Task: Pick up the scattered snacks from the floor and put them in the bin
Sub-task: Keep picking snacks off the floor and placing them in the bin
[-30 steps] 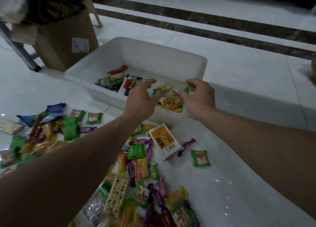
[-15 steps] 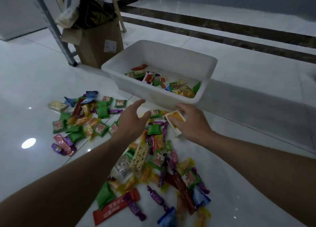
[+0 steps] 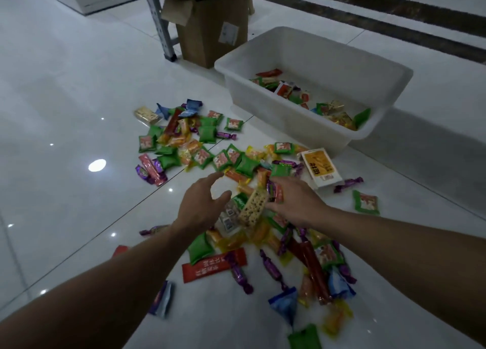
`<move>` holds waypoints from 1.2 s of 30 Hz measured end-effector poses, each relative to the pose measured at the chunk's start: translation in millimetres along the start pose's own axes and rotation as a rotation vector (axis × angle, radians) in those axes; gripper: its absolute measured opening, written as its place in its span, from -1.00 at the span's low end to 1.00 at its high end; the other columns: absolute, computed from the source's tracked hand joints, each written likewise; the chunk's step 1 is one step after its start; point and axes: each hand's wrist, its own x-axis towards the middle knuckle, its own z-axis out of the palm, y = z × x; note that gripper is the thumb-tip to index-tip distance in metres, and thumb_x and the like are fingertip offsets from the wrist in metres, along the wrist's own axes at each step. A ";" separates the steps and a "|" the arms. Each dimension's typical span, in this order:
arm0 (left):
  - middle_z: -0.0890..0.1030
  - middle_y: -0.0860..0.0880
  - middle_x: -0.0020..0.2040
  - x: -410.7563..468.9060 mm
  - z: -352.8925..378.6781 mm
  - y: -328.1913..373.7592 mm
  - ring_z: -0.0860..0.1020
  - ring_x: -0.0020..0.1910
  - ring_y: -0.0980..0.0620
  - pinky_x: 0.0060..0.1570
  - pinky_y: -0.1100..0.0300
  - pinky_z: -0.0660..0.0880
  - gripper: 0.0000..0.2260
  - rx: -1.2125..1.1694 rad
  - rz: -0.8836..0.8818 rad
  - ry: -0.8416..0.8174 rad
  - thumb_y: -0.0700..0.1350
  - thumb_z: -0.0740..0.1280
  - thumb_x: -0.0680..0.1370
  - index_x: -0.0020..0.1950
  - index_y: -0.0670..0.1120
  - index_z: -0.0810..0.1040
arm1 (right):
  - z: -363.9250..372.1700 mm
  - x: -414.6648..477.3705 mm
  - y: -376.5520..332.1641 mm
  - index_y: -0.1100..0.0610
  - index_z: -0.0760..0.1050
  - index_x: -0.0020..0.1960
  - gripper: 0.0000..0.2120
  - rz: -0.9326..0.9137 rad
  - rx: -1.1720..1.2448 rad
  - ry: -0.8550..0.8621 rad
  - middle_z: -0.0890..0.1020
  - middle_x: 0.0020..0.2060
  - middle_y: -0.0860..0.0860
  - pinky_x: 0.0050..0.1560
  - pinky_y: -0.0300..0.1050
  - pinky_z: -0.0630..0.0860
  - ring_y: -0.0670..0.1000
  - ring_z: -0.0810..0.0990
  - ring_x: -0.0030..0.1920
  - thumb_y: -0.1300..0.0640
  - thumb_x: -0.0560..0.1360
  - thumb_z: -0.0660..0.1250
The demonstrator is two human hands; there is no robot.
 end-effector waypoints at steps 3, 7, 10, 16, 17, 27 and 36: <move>0.44 -0.11 0.39 -5.8 3.9 -13.4 0.43 0.31 -0.10 0.24 0.08 0.36 -0.52 0.017 -0.014 -0.010 0.05 0.33 0.55 0.45 0.03 0.35 | 11.7 8.7 3.3 0.04 0.17 0.52 -0.30 0.007 -0.066 -0.085 0.26 0.47 0.08 0.36 0.03 0.31 0.13 0.24 0.45 -0.03 0.49 0.40; 0.44 -0.09 0.39 -8.2 10.5 -23.0 0.41 0.34 -0.09 0.27 0.04 0.36 -0.52 0.005 -0.049 -0.011 0.03 0.34 0.54 0.44 0.04 0.36 | 21.8 17.8 10.5 0.08 0.26 0.48 -0.37 0.015 -0.166 -0.135 0.34 0.38 0.14 0.26 0.04 0.41 0.18 0.33 0.36 0.16 0.48 0.42; 0.44 -0.08 0.39 -5.6 15.0 -26.1 0.41 0.33 -0.08 0.27 0.00 0.39 -0.52 0.005 -0.058 -0.013 0.04 0.34 0.53 0.43 0.06 0.36 | 24.4 21.0 15.0 0.09 0.35 0.43 -0.41 -0.005 -0.132 -0.107 0.44 0.29 0.11 0.18 0.01 0.47 0.14 0.45 0.23 0.19 0.45 0.46; 0.47 -0.08 0.36 7.1 31.4 -23.8 0.41 0.33 -0.10 0.27 -0.03 0.39 -0.50 0.039 0.004 -0.040 0.09 0.37 0.49 0.42 0.09 0.37 | 24.9 20.3 23.1 0.16 0.51 0.17 -0.62 -0.033 0.032 -0.030 0.56 0.10 0.08 0.00 -0.05 0.52 0.09 0.53 0.06 0.26 0.39 0.49; 0.48 -0.07 0.35 8.4 35.8 -21.9 0.40 0.33 -0.10 0.27 -0.05 0.38 -0.48 0.066 0.017 -0.054 0.12 0.37 0.48 0.42 0.10 0.37 | 24.2 20.5 25.4 0.15 0.51 0.15 -0.63 -0.025 0.064 -0.001 0.56 0.07 0.07 -0.03 -0.05 0.53 0.08 0.54 0.05 0.26 0.38 0.50; 0.50 -0.10 0.17 21.3 68.3 5.9 0.46 0.15 -0.10 0.07 0.03 0.45 -0.43 0.209 0.051 -0.213 0.05 0.40 0.48 0.45 0.10 0.29 | -0.3 22.2 36.0 0.15 0.63 -0.03 -0.76 0.144 0.331 0.221 0.57 -0.10 -0.03 -0.05 -0.19 0.41 -0.04 0.50 -0.04 0.26 0.33 0.55; 0.51 -0.16 0.19 24.6 70.9 14.9 0.53 0.09 -0.11 0.04 -0.02 0.56 -0.35 -0.017 -0.032 -0.376 -0.23 0.43 0.47 0.46 0.12 0.25 | -8.1 18.1 41.1 0.16 0.60 -0.02 -0.74 0.189 0.409 0.255 0.60 -0.02 0.03 0.04 -0.09 0.46 0.00 0.52 0.03 0.28 0.33 0.55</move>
